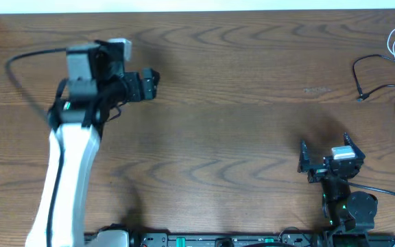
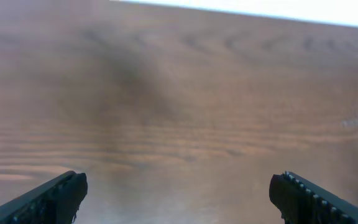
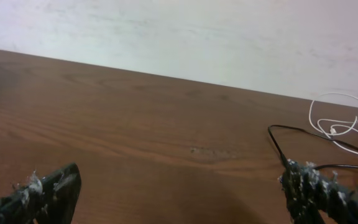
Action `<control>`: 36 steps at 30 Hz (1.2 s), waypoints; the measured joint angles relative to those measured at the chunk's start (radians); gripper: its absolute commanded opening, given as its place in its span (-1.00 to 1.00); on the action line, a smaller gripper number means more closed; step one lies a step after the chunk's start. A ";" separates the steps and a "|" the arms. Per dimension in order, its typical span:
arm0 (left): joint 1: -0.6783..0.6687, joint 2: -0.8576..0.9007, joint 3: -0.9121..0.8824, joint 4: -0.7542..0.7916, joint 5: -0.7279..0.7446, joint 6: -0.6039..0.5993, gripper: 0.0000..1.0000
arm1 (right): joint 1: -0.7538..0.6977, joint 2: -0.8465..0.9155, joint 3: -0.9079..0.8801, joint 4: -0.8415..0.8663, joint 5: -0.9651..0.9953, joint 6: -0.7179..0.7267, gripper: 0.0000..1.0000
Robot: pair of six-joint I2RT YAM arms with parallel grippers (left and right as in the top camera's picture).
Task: Untangle cables
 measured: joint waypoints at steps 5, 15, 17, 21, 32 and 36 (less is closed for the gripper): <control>0.005 -0.233 -0.150 0.131 -0.081 0.058 0.98 | 0.000 0.000 0.000 0.001 0.000 0.000 0.98; 0.071 -0.705 -0.666 0.469 -0.126 0.090 0.98 | 0.000 0.000 0.000 0.000 0.000 0.000 0.99; 0.076 -0.803 -0.748 0.478 -0.142 0.091 0.98 | 0.000 0.000 0.000 0.000 0.000 0.000 0.98; 0.078 -0.941 -0.858 0.484 -0.173 0.092 0.98 | 0.000 0.000 0.000 0.000 0.000 0.000 0.98; 0.077 -1.224 -1.140 0.582 -0.213 0.092 0.98 | 0.000 0.000 0.000 0.000 0.000 0.000 0.98; 0.077 -1.281 -1.178 0.563 -0.214 0.092 0.98 | 0.000 0.000 0.000 0.000 0.000 0.000 0.99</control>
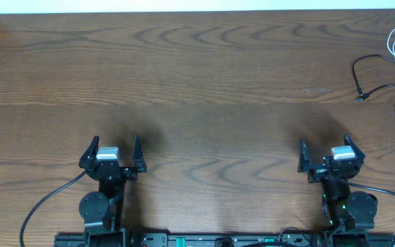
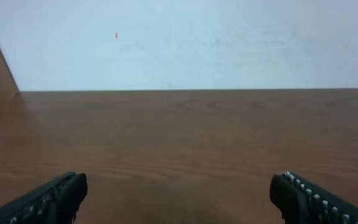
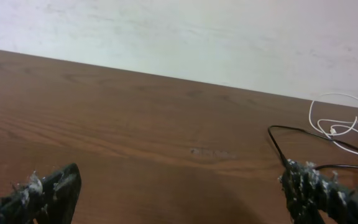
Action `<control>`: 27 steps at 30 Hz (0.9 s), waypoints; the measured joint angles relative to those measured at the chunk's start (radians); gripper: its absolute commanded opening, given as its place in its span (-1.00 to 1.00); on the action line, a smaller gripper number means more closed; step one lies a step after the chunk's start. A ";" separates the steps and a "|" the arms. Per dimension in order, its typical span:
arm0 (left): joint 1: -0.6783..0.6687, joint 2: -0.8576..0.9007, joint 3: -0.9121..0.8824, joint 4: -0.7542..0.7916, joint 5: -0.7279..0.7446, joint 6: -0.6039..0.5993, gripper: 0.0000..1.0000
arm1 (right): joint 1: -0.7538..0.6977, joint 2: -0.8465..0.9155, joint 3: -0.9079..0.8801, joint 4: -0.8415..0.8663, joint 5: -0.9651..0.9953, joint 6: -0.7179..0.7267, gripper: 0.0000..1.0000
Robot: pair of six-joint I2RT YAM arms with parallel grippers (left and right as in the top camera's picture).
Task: Untangle cables
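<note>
A black cable (image 1: 382,88) lies at the table's far right, its plug end near the middle of that side. A white cable is coiled beyond it at the right edge, apart from the black one. The right wrist view shows both, black cable (image 3: 291,140) and white cable (image 3: 334,121). My left gripper (image 1: 110,149) rests open at the front left, nothing between its fingers. My right gripper (image 1: 326,152) rests open at the front right, well short of the cables.
The brown wooden table (image 1: 204,89) fills the view, with a pale wall (image 2: 185,43) behind its far edge. Arm bases and their black leads sit along the front edge (image 1: 204,240).
My left arm has gone from reaching over the far left of the table to its rest at the front left, gripper open. The right arm and both cables are unchanged.
</note>
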 measured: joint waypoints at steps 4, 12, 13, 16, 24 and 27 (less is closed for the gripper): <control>0.000 -0.007 0.003 -0.043 -0.020 0.000 0.98 | 0.000 0.000 0.000 0.000 0.000 0.000 0.98; 0.000 -0.008 0.007 -0.057 -0.044 0.000 0.98 | 0.000 0.000 0.000 0.000 0.000 0.000 0.99; 0.000 -0.008 0.007 -0.057 -0.045 0.000 0.98 | 0.000 0.000 0.000 0.000 0.000 0.000 0.98; 0.000 -0.008 0.008 -0.058 -0.045 0.000 0.98 | 0.000 0.000 0.000 0.000 0.000 0.000 0.98; 0.000 -0.008 0.008 -0.058 -0.045 0.000 0.98 | 0.000 0.000 0.000 0.000 0.000 0.000 0.98; 0.000 -0.008 0.008 -0.058 -0.045 0.000 0.98 | 0.000 0.000 0.000 0.000 0.000 0.000 0.99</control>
